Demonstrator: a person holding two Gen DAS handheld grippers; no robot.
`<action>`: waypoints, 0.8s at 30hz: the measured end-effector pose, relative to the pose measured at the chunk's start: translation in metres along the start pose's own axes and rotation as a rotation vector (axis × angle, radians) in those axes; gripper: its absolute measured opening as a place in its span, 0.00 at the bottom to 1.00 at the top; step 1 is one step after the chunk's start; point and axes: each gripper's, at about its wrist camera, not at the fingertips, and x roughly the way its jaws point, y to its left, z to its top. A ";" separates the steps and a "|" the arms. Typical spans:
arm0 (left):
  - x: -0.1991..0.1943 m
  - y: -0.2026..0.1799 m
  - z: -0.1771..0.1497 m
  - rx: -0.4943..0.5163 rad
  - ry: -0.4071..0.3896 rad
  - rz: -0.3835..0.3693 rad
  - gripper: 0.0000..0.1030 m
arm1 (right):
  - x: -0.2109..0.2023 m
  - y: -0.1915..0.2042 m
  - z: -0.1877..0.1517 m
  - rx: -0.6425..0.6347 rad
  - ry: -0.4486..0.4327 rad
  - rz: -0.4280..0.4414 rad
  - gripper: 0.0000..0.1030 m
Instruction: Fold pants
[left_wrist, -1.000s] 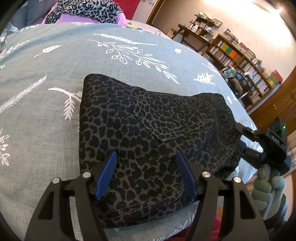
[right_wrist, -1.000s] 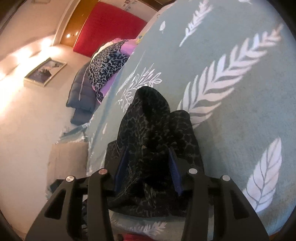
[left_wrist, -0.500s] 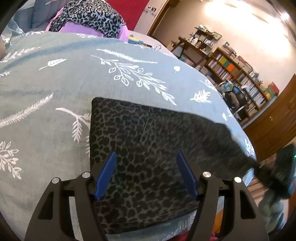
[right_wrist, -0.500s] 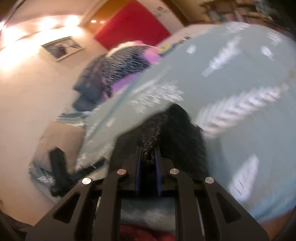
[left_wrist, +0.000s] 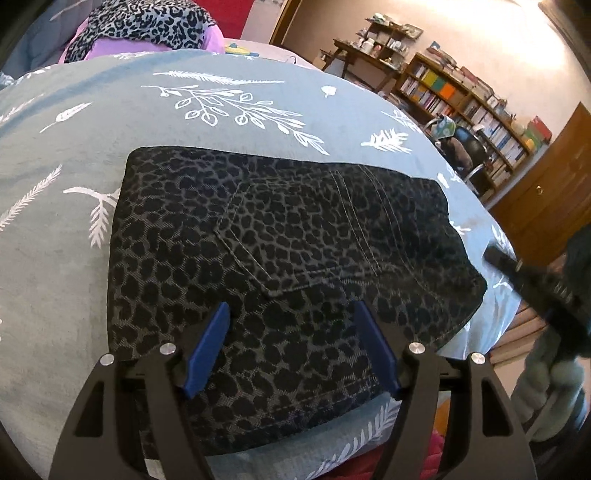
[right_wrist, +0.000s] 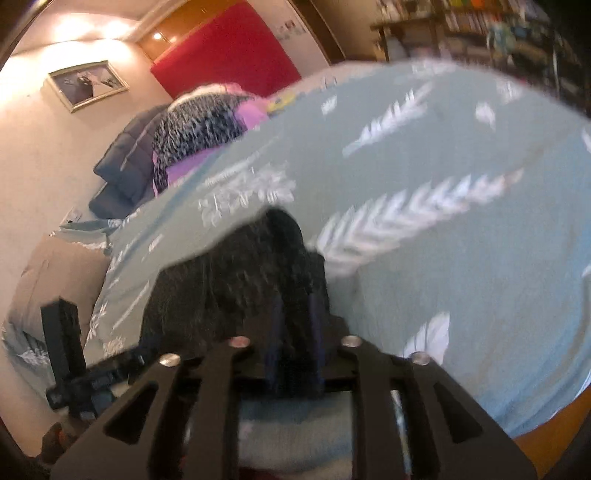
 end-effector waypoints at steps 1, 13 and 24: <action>-0.001 -0.002 -0.002 0.005 0.001 0.002 0.68 | 0.002 0.011 0.005 -0.028 -0.019 0.014 0.38; -0.004 -0.002 -0.014 0.004 -0.002 -0.008 0.68 | 0.085 0.045 0.013 -0.126 0.049 0.046 0.44; -0.005 -0.001 -0.019 0.046 0.001 0.001 0.68 | 0.100 -0.014 -0.016 -0.054 0.011 0.115 0.26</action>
